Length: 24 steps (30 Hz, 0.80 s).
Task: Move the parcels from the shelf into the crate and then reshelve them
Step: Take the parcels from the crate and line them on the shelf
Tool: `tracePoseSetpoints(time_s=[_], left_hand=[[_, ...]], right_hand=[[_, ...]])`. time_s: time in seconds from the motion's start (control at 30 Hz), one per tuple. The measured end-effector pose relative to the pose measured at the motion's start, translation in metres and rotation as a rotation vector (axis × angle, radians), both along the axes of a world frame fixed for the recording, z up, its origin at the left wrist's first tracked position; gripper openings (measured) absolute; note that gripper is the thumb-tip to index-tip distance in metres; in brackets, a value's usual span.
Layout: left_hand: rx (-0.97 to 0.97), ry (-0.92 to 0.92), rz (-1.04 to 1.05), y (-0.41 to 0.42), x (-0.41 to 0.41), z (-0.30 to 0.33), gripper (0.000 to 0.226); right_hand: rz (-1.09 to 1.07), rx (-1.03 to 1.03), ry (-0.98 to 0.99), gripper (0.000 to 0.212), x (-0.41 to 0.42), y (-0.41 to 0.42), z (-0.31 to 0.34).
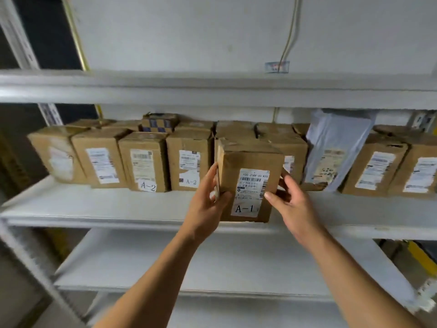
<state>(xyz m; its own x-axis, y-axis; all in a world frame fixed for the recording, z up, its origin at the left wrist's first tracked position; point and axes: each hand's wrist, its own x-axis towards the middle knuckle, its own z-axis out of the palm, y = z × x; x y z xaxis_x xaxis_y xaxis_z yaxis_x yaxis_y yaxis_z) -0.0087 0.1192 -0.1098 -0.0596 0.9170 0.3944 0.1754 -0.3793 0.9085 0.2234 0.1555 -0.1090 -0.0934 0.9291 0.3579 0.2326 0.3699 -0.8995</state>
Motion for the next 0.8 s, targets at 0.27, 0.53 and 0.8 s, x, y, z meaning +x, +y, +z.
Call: tracePoseSetpoints(time_s=[0.27, 0.53, 0.8], left_hand=[[-0.015, -0.002, 0.315, -0.037, -0.098, -0.002, 0.07], [-0.058, -0.111, 0.422, -0.064, -0.23, -0.005, 0.065], [-0.099, -0.226, 0.494, -0.074, -0.393, -0.006, 0.057]], right_hand=[[0.176, 0.028, -0.038, 0.043, -0.128, 0.011, -0.005], [0.302, 0.07, -0.072, 0.048, -0.279, 0.001, -0.005], [0.346, 0.011, -0.047, 0.059, -0.457, -0.004, -0.019]])
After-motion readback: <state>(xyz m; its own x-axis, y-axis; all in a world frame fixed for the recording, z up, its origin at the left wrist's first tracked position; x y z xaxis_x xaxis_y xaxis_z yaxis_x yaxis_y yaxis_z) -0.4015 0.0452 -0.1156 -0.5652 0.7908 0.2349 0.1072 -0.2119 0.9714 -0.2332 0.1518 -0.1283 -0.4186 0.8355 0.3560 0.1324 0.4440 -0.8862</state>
